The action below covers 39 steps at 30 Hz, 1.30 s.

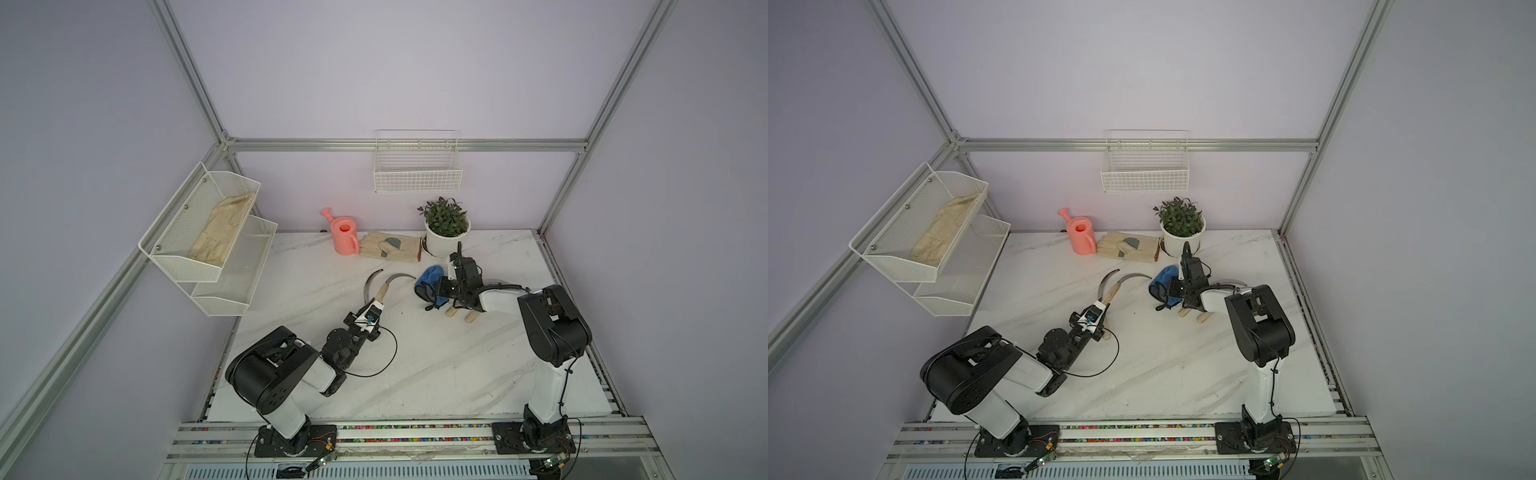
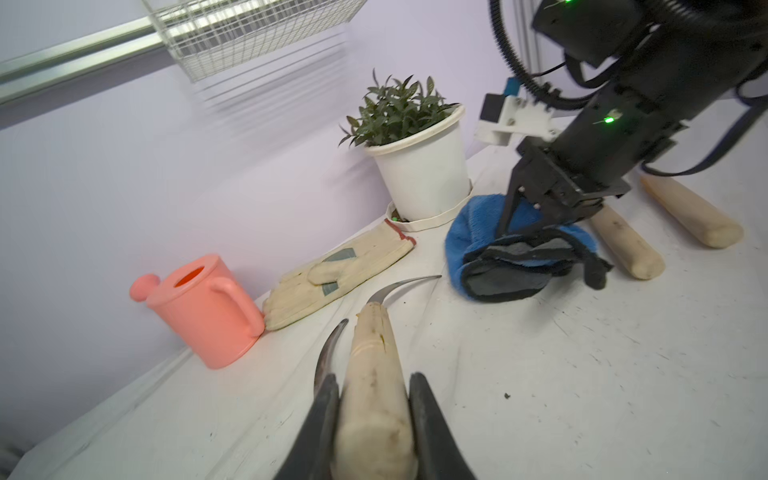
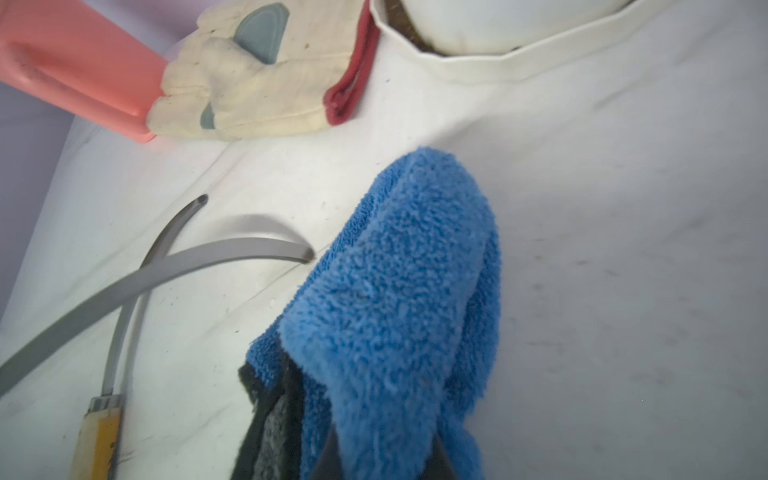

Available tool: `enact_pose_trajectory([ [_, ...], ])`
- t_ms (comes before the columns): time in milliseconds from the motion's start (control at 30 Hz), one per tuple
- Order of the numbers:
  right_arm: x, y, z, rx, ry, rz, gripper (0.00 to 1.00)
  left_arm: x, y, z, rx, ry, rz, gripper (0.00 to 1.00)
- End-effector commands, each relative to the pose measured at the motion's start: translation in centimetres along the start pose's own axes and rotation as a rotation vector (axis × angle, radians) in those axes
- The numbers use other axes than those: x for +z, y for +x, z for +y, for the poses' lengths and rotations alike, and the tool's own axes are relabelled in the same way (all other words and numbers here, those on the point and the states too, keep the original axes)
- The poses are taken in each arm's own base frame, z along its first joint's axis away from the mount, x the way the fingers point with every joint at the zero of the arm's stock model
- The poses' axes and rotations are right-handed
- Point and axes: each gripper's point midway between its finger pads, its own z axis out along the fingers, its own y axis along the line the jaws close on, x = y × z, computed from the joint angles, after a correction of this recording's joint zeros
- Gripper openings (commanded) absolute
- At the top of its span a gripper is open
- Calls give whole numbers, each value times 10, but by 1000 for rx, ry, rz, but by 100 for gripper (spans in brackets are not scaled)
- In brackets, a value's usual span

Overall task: Wipe small sickles with rags
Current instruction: Wipe the small sickle, then adjust the small sickle.

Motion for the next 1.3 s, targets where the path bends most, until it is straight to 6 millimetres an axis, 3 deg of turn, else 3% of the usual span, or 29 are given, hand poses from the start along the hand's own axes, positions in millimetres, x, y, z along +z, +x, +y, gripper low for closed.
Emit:
enact_pose_trajectory([
  [0, -26, -19, 13, -11, 7, -79, 0, 10, -25, 31, -161, -136, -29, 0],
  [100, -42, -26, 26, -24, -50, -111, 0, 19, -26, 27, -219, -99, 42, 0],
  [233, -62, -25, 55, -52, -155, -127, 0, 27, -35, 46, -383, -185, 164, 0],
  [300, -73, -20, 75, -82, -191, -130, 0, 32, -36, 45, -465, -182, 252, 0],
  [367, -80, -10, 93, -118, -217, -119, 0, 37, -39, 40, -543, -153, 305, 0],
  [500, -93, 17, 127, -156, -287, -115, 0, 46, -63, 24, -644, -26, 292, 0],
  [667, -98, 39, 155, -150, -371, -100, 0, 47, -91, -4, -728, 177, 275, 0],
  [833, -97, 30, 162, -122, -383, -132, 0, 39, -97, -21, -791, 286, 250, 0],
  [1033, -81, 16, 168, -122, -365, -165, 0, 32, -97, -43, -842, 411, 277, 0],
  [1267, -70, -15, 186, -162, -353, -232, 0, 27, -93, -60, -856, 494, 305, 0],
])
